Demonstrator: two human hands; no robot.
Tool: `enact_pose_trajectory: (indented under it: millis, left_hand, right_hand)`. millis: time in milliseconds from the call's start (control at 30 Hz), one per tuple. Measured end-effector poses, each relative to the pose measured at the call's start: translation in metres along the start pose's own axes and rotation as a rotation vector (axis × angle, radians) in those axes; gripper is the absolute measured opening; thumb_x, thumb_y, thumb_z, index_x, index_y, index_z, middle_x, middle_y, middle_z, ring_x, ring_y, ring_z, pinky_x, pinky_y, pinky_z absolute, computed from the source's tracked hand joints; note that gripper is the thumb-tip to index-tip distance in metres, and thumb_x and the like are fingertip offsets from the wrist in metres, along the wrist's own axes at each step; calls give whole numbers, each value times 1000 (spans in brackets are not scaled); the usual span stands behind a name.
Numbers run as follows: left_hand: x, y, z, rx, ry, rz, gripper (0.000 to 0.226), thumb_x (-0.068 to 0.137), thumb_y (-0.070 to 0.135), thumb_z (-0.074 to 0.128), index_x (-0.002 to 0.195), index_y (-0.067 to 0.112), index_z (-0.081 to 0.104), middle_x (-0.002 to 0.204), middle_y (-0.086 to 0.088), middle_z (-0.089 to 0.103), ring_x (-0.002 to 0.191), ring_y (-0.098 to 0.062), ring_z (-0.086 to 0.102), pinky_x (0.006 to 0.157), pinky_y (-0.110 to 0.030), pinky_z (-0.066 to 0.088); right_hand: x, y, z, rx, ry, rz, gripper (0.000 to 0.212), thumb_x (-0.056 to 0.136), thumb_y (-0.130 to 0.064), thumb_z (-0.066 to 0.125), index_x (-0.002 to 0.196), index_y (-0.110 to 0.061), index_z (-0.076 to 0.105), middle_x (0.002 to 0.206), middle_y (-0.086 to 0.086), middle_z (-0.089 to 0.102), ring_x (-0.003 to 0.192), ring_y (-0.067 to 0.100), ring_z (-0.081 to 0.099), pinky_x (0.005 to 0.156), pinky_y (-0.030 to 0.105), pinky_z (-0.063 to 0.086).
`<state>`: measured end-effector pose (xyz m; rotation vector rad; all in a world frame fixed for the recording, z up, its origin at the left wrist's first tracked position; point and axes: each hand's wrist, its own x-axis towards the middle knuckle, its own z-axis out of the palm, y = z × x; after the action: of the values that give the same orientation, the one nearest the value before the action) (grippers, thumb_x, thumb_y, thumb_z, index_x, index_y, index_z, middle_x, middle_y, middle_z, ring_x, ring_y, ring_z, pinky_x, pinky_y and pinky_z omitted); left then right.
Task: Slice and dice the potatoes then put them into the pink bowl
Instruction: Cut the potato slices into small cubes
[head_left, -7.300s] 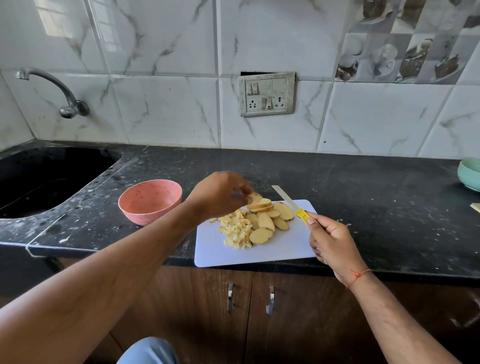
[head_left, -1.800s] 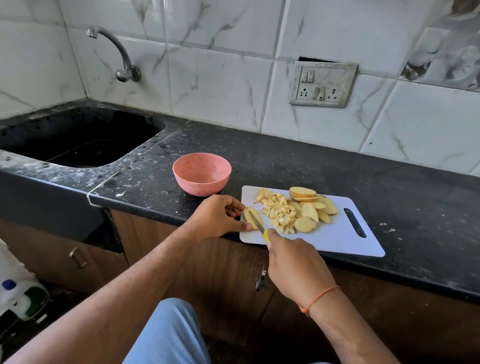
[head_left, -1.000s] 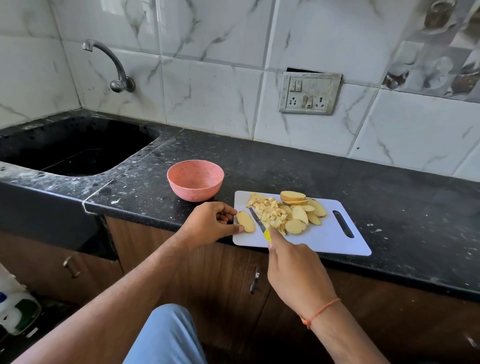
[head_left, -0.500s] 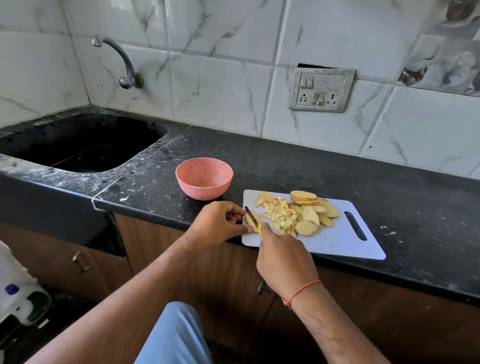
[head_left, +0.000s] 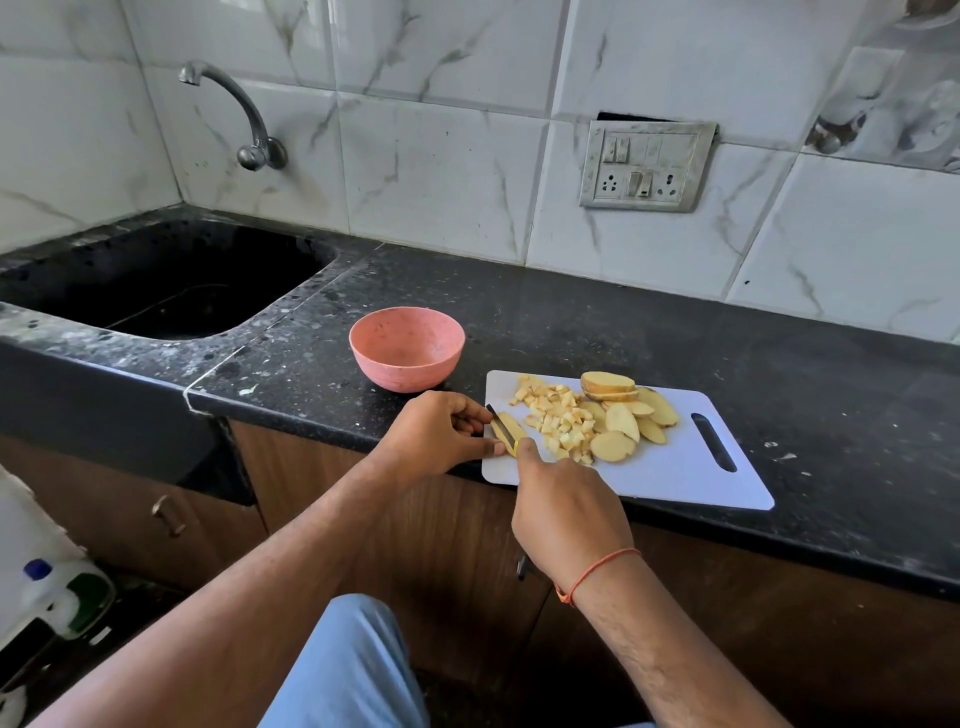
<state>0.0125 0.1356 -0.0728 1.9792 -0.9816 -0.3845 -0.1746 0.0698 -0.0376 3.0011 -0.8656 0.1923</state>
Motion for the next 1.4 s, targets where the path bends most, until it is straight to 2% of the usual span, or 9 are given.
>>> enact_pose_trajectory:
  millis: [100,300,433,600,767,967,1133,1267,1400]
  left_hand:
    - [-1,0,0,-7,-10,-5,38,73,39,98,105,30,79,89,12,77,85,-5,72,79,-22,62]
    - [1,4,-3,-51,-28,-38,39,71,40,99,102,27,79,88,11,80,87,-10,75,80,-24,63]
    - [5,10,-5,-17,-63,-66,42,68,40,101,97,23,76,86,7,79,71,-2,67,66,-15,55]
    - [9,13,-8,39,-74,-94,45,64,42,102,92,23,72,76,12,73,60,1,59,56,-15,47]
    - [7,14,-7,44,-69,-95,45,64,42,102,92,22,72,75,13,72,63,-2,59,60,-19,49]
    - [7,15,-6,55,-68,-111,46,63,42,102,92,22,72,79,11,71,68,-5,60,62,-21,47]
    - [6,17,-6,68,-70,-116,48,63,44,101,94,22,71,83,9,73,70,-7,61,63,-22,49]
    - [5,18,-6,63,-72,-110,49,63,43,102,94,21,72,85,7,75,70,-8,62,65,-23,53]
    - [5,18,-5,49,-68,-110,49,62,43,102,94,21,72,84,8,74,70,-8,61,65,-24,53]
  right_hand:
    - [-2,3,1,13,-3,-3,60,104,-18,45,160,-19,24,87,3,52,76,18,51,62,32,44]
    - [1,12,-3,-19,-13,-31,64,104,-16,47,162,-21,22,84,4,51,73,18,50,60,33,42]
    - [1,15,-3,-23,-7,-51,65,104,-16,48,163,-21,21,84,4,53,73,17,52,58,32,42]
    - [1,18,0,-24,2,-72,65,104,-17,47,163,-21,20,82,3,52,70,16,50,56,31,41]
    - [0,20,-2,-24,-18,-81,64,104,-16,45,163,-21,21,83,3,49,74,17,50,58,32,40]
    - [-2,31,-9,-13,-68,-92,58,104,-17,45,159,-23,29,88,5,57,76,19,52,51,29,33]
    - [-14,35,-14,-25,-70,-93,60,103,-16,46,160,-24,27,80,2,48,68,16,46,47,27,26]
    - [-29,40,-18,-31,-80,-103,51,106,-21,45,156,-22,31,71,-3,42,59,10,37,46,27,25]
    - [-47,48,-21,-26,-70,-121,43,106,-21,45,148,-24,35,71,-4,49,58,10,44,46,27,30]
